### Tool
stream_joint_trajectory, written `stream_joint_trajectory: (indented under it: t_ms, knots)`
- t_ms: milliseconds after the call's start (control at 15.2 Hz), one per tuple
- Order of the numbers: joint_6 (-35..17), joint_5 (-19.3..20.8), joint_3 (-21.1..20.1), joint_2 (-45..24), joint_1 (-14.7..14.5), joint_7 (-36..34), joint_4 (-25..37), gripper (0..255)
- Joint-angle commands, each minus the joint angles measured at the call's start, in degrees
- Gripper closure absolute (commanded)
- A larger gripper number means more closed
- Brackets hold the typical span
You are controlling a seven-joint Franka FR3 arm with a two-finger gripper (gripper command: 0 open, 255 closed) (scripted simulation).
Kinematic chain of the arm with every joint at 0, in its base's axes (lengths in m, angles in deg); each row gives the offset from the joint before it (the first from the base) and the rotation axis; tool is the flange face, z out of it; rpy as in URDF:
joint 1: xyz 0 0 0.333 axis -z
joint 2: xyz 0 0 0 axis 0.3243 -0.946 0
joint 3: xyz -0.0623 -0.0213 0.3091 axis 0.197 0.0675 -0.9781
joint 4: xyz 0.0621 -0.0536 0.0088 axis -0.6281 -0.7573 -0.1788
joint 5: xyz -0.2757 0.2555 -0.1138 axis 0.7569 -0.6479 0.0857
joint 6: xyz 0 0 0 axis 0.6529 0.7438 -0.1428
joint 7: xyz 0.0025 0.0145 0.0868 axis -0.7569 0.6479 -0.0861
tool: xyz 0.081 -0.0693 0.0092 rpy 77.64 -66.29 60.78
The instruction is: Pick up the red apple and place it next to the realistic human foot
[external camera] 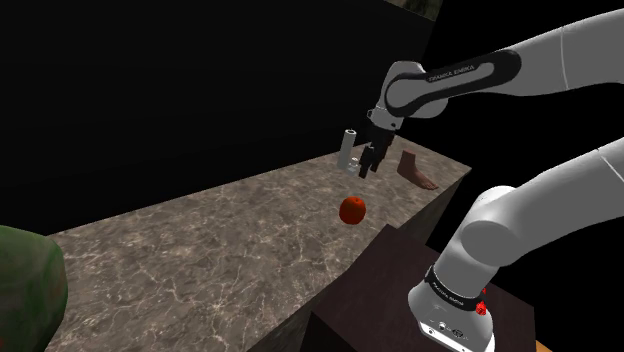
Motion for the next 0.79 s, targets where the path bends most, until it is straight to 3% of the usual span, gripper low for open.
stream_joint_trajectory:
  t_ms: [0, 396, 726]
  knots:
    - [-4.5, 0.0, 1.8, -4.0, 0.5, 1.4, -0.5, 0]
    - [-15.5, -2.6, 6.8, -16.4, 0.8, 6.5, 0.0, 0]
    - [-20.3, -4.5, 7.2, -19.9, -0.1, 7.9, -1.4, 0]
